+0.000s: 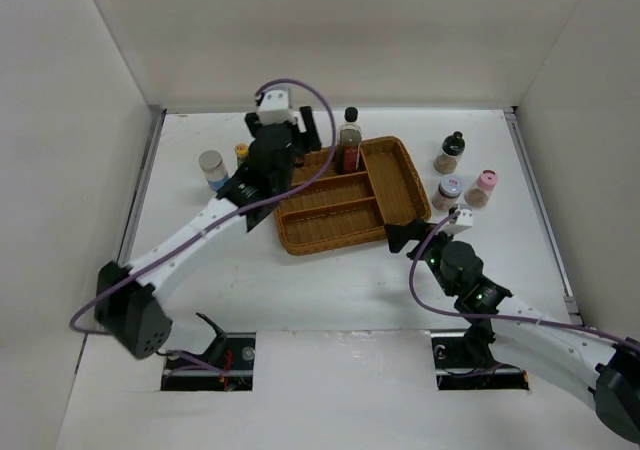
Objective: Organize the condiment bottles
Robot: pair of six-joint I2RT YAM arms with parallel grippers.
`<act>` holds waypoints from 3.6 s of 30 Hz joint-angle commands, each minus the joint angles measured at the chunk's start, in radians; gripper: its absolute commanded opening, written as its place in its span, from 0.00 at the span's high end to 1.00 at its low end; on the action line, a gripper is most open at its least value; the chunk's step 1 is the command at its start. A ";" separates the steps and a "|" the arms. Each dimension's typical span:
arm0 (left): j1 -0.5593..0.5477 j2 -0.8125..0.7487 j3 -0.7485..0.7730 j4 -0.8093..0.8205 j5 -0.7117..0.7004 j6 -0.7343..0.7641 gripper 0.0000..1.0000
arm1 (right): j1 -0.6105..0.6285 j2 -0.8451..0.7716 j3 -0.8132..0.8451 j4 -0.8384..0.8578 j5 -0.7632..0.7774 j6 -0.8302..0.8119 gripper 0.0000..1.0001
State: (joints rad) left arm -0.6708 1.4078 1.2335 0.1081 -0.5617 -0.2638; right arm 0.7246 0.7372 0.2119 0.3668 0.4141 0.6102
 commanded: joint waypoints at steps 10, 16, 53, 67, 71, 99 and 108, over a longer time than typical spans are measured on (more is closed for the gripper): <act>0.239 -0.144 -0.238 -0.108 -0.079 -0.046 0.42 | 0.012 0.050 0.006 0.067 -0.003 0.003 0.00; 0.290 -0.067 -0.232 -0.053 -0.034 -0.046 0.42 | 0.012 0.057 0.006 0.072 -0.003 0.003 0.00; 0.242 -0.016 -0.022 -0.036 -0.087 0.070 0.87 | 0.012 0.119 0.009 0.104 -0.014 0.000 0.00; 0.072 0.141 0.227 -0.008 -0.133 0.176 0.87 | 0.012 0.087 -0.002 0.096 -0.014 0.002 0.00; 0.079 0.184 0.248 0.001 -0.115 0.169 0.87 | 0.012 0.083 -0.002 0.095 -0.014 0.002 0.00; 0.110 0.224 -0.064 0.168 -0.061 0.032 0.70 | 0.009 0.102 -0.002 0.100 -0.014 0.000 0.00; 0.106 0.151 -0.150 0.206 -0.092 0.020 0.37 | 0.008 0.103 -0.002 0.100 -0.014 0.000 0.00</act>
State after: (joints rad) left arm -0.5617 1.6444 1.0931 0.2386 -0.6312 -0.2295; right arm 0.7277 0.8394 0.2119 0.4126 0.4107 0.6098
